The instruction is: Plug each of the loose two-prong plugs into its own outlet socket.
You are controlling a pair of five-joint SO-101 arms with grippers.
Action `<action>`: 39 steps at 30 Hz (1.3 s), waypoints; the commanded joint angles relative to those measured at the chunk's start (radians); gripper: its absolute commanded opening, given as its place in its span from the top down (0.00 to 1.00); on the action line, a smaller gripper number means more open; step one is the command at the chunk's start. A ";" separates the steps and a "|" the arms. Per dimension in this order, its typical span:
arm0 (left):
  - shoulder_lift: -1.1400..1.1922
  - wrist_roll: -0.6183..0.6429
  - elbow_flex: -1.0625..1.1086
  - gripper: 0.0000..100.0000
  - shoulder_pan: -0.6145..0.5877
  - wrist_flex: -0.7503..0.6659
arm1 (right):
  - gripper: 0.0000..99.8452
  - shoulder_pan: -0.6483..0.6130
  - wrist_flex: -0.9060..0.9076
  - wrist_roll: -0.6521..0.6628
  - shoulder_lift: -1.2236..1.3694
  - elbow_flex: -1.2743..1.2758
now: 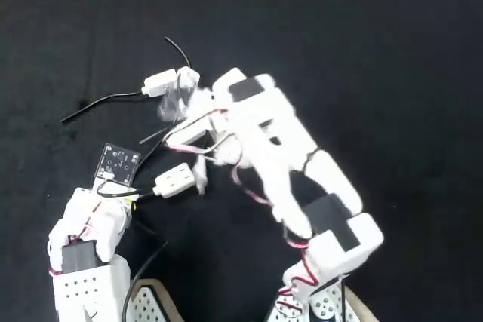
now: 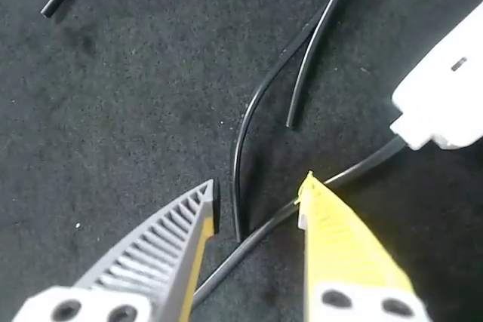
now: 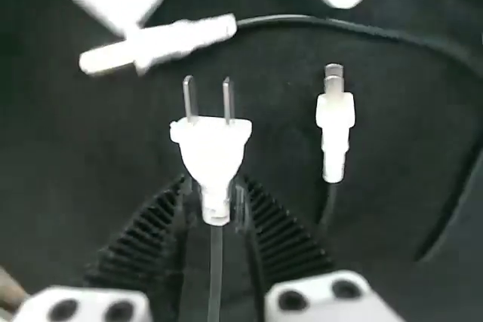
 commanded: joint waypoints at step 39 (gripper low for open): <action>-0.008 0.005 0.001 0.81 0.008 0.003 | 0.81 -0.219 -0.201 -1.022 -0.031 0.070</action>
